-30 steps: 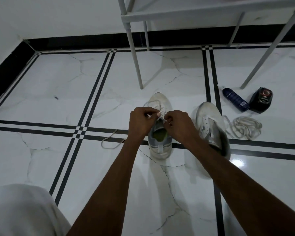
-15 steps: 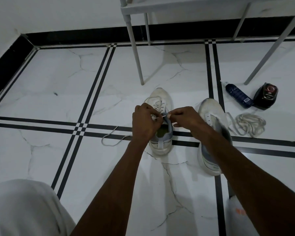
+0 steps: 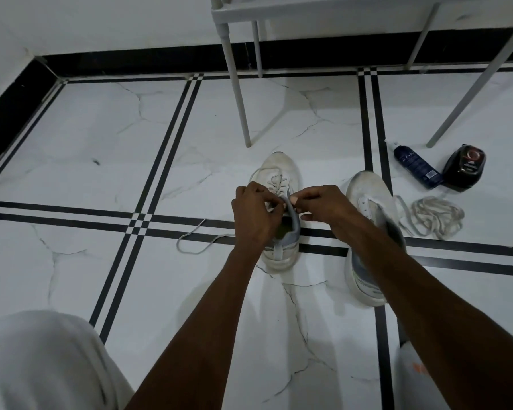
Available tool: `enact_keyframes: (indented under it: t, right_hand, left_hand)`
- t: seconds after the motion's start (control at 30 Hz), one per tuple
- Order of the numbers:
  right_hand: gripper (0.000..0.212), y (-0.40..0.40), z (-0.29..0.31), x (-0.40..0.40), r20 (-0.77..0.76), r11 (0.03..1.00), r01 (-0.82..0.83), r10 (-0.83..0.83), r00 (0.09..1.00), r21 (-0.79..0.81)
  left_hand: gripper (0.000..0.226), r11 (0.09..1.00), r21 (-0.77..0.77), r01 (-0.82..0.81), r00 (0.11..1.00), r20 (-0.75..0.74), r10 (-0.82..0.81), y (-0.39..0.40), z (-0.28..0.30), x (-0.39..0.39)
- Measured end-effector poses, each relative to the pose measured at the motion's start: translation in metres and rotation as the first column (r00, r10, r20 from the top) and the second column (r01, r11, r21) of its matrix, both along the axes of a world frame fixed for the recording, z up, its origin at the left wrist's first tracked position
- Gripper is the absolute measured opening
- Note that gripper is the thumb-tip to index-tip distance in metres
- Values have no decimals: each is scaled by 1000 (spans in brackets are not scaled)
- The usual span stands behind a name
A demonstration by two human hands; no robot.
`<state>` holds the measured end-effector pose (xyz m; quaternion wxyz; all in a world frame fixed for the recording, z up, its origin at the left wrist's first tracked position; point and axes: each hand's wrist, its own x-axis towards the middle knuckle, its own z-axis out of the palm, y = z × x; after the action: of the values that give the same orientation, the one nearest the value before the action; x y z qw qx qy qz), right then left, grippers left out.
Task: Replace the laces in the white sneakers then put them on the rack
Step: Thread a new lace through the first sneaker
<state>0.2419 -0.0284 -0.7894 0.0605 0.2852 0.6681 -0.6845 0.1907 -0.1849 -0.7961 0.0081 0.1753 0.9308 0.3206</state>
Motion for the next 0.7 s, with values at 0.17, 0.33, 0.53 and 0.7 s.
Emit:
enact_keyframes:
  t: [0.17, 0.33, 0.53, 0.7]
  right_hand:
    - [15, -4, -1, -5, 24, 1000, 0, -1, 1000, 14]
    - [12, -7, 4, -10, 25, 997, 67, -66, 998, -27]
    - [12, 14, 12, -12, 4, 981, 191, -191, 982, 37]
    - [20, 75, 21, -4, -427, 454, 693, -559, 711, 559]
  left_hand:
    - [8, 996, 53, -76, 997, -9, 77, -4, -8, 7]
    - [18, 992, 98, -82, 985, -144, 95, -2, -4, 28]
    - [34, 998, 34, -58, 998, -27, 59, -1, -12, 42]
    - [36, 995, 58, -81, 996, -18, 82, -2, -11, 43]
